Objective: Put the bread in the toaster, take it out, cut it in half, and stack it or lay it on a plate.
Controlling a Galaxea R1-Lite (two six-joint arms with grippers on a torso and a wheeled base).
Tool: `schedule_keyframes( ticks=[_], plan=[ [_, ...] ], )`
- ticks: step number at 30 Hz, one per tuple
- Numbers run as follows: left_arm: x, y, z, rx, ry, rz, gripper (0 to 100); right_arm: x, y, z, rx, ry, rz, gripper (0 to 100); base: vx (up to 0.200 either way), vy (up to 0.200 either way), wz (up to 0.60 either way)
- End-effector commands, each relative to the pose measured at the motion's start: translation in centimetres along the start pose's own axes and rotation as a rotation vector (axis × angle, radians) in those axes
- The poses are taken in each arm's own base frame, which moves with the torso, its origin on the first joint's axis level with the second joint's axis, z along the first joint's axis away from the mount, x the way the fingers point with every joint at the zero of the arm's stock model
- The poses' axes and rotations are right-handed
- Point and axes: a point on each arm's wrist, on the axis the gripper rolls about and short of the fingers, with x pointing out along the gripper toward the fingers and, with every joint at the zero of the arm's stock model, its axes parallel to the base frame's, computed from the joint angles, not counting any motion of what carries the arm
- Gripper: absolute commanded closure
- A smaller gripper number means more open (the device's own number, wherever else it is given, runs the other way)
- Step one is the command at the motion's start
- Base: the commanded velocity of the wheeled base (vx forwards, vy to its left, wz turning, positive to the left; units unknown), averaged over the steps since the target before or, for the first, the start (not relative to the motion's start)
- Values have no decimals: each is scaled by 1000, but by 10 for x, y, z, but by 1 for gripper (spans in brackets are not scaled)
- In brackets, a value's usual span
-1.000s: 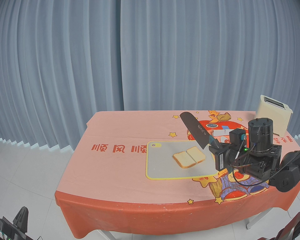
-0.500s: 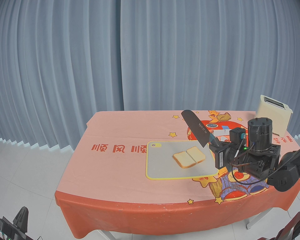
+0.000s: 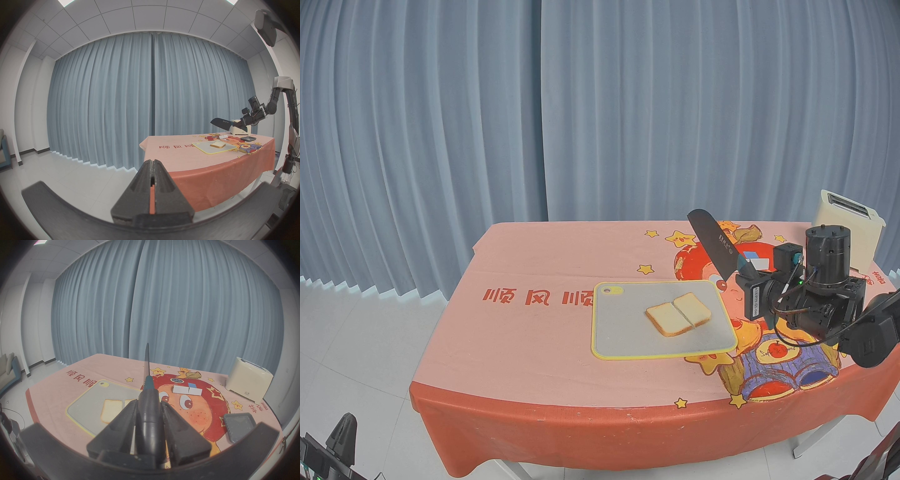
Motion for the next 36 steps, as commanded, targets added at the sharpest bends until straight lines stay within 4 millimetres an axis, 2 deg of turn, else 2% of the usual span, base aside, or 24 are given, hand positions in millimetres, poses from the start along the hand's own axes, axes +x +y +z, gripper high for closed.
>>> schedule_keyframes(
  ticks=[1,28,36],
  plan=[
    [2,0,-5,0,21,0,100,4,-5,0,7,4,-16,100,0,0,0],
    [2,0,-5,0,21,-1,100,5,-24,11,40,-31,-71,100,0,0,0],
    [2,0,-5,-2,21,0,100,9,-37,16,58,-40,-110,100,0,0,0]
  ],
)
